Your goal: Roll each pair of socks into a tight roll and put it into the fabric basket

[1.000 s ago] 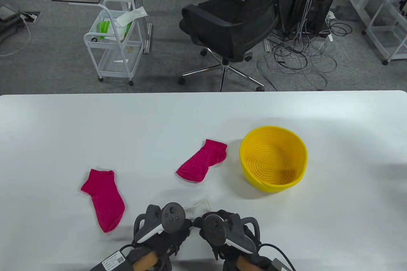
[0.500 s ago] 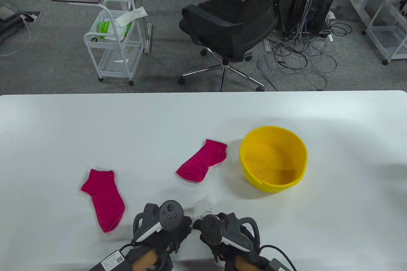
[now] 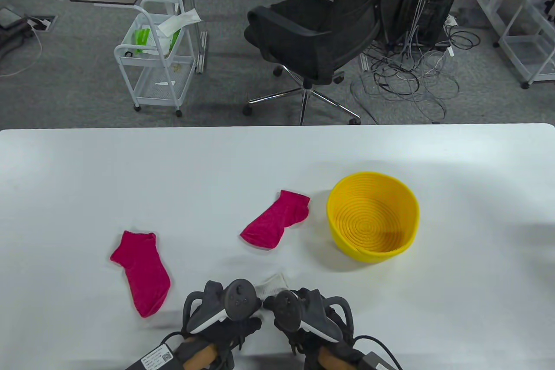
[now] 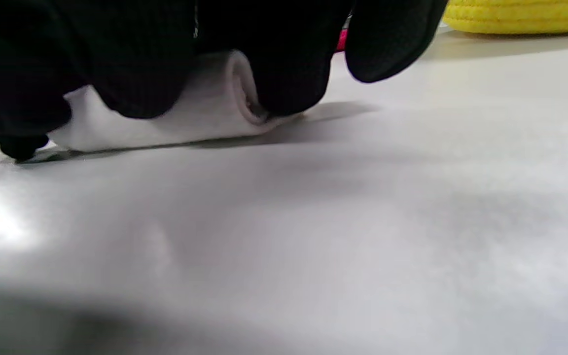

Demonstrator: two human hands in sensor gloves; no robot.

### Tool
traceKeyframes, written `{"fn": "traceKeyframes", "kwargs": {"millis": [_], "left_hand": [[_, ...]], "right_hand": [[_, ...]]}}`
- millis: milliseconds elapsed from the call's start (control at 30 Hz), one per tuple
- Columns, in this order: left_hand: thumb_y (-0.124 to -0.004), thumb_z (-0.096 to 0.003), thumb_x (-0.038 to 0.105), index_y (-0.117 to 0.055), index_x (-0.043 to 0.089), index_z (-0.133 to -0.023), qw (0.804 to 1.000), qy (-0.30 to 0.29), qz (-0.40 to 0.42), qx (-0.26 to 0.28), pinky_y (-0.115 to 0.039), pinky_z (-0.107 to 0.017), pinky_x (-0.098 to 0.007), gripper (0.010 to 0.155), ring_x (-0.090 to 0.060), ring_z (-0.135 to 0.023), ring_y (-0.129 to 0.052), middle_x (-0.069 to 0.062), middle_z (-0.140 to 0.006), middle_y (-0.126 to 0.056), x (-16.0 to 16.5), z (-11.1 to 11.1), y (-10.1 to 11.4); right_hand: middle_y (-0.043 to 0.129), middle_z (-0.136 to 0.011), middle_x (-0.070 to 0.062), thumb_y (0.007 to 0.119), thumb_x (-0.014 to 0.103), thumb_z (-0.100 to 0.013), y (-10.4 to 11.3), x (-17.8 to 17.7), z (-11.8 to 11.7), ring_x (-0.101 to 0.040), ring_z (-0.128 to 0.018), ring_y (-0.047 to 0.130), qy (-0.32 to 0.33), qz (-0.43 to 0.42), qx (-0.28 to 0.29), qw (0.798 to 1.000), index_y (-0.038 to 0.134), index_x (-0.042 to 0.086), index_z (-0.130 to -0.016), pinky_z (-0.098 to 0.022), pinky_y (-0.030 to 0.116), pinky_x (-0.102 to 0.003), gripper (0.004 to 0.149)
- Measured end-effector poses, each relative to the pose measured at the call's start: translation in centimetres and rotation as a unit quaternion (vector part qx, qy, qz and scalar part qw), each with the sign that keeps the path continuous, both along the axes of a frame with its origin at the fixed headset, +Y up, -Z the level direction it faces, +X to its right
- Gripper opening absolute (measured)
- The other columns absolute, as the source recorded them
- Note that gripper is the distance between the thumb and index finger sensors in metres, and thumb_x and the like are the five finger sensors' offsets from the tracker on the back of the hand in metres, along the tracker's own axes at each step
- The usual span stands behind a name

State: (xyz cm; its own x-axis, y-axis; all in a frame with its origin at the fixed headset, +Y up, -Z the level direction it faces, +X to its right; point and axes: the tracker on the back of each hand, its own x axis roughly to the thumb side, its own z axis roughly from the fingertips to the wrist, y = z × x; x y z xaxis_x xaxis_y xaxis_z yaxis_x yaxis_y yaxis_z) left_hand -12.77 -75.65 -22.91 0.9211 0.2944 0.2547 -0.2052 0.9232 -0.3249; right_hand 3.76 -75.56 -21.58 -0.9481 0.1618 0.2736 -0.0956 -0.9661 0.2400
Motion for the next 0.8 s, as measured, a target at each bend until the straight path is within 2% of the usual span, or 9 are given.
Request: {"fn": "traceKeyframes", "kwargs": {"millis": [133, 267, 400, 467, 533, 667, 800], "left_hand": [[-0.087, -0.0354, 0.04, -0.096, 0.023, -0.075, 1.0, 0.005, 0.019, -0.005, -0.082, -0.041, -0.045, 0.044, -0.021, -0.044, -0.103, -0.006, -0.068, -0.098, -0.3, -0.2, 0.0], [-0.085, -0.0363, 0.039, -0.097, 0.024, -0.073, 1.0, 0.008, 0.024, -0.016, -0.082, -0.04, -0.044, 0.042, -0.02, -0.041, -0.103, -0.006, -0.065, -0.099, -0.4, -0.5, -0.2], [-0.082, -0.0372, 0.04, -0.096, 0.024, -0.073, 0.999, 0.007, 0.022, -0.025, -0.082, -0.04, -0.044, 0.041, -0.02, -0.041, -0.102, -0.006, -0.065, -0.099, -0.5, -0.5, -0.2], [-0.081, -0.0375, 0.04, -0.096, 0.025, -0.073, 0.999, 0.008, 0.021, -0.027, -0.082, -0.04, -0.044, 0.041, -0.019, -0.041, -0.102, -0.005, -0.065, -0.099, -0.5, -0.5, -0.2], [-0.081, -0.0377, 0.041, -0.096, 0.025, -0.073, 0.999, 0.009, 0.022, -0.028, -0.082, -0.04, -0.044, 0.041, -0.019, -0.041, -0.102, -0.005, -0.064, -0.099, -0.5, -0.5, -0.2], [-0.08, -0.0379, 0.042, -0.095, 0.025, -0.073, 0.999, 0.01, 0.022, -0.025, -0.082, -0.04, -0.044, 0.041, -0.019, -0.04, -0.102, -0.005, -0.064, -0.098, -0.5, -0.4, -0.2], [-0.079, -0.0379, 0.043, -0.095, 0.024, -0.073, 1.0, 0.008, 0.018, -0.02, -0.082, -0.039, -0.044, 0.043, -0.02, -0.04, -0.102, -0.005, -0.064, -0.098, -0.4, -0.3, -0.3]], "right_hand": [[0.086, -0.09, 0.01, 0.082, 0.042, -0.041, 0.2, 0.0, 0.0, -0.014, -0.076, 0.091, 0.004, -0.002, -0.002, 1.0, 0.076, 0.04, -0.087, -0.065, 0.071, -0.05, 0.046], [0.089, -0.087, 0.01, 0.079, 0.042, -0.042, 0.4, -0.2, 0.1, -0.013, -0.074, 0.094, 0.01, 0.002, 0.007, 1.0, 0.078, 0.039, -0.086, -0.065, 0.072, -0.05, 0.044], [0.089, -0.087, 0.012, 0.079, 0.045, -0.042, 1.3, -0.1, 0.4, -0.012, -0.077, 0.093, 0.021, -0.003, 0.042, 0.999, 0.079, 0.041, -0.085, -0.065, 0.072, -0.049, 0.044], [0.089, -0.088, 0.014, 0.079, 0.047, -0.041, 2.5, 0.0, 0.8, -0.012, -0.078, 0.092, 0.033, -0.017, 0.082, 0.996, 0.08, 0.042, -0.084, -0.065, 0.072, -0.049, 0.043], [0.09, -0.087, 0.015, 0.08, 0.048, -0.04, 3.0, 0.0, 1.0, -0.012, -0.078, 0.092, 0.042, -0.03, 0.089, 0.995, 0.082, 0.042, -0.082, -0.065, 0.073, -0.048, 0.042], [0.09, -0.087, 0.015, 0.08, 0.048, -0.04, 2.5, -0.5, 1.4, -0.012, -0.079, 0.092, 0.07, -0.006, 0.062, 0.996, 0.083, 0.042, -0.081, -0.065, 0.073, -0.049, 0.042], [0.087, -0.09, 0.016, 0.08, 0.049, -0.04, 1.6, -0.5, 1.1, -0.013, -0.082, 0.09, 0.064, 0.017, 0.025, 0.997, 0.082, 0.043, -0.082, -0.065, 0.072, -0.049, 0.043]]}}
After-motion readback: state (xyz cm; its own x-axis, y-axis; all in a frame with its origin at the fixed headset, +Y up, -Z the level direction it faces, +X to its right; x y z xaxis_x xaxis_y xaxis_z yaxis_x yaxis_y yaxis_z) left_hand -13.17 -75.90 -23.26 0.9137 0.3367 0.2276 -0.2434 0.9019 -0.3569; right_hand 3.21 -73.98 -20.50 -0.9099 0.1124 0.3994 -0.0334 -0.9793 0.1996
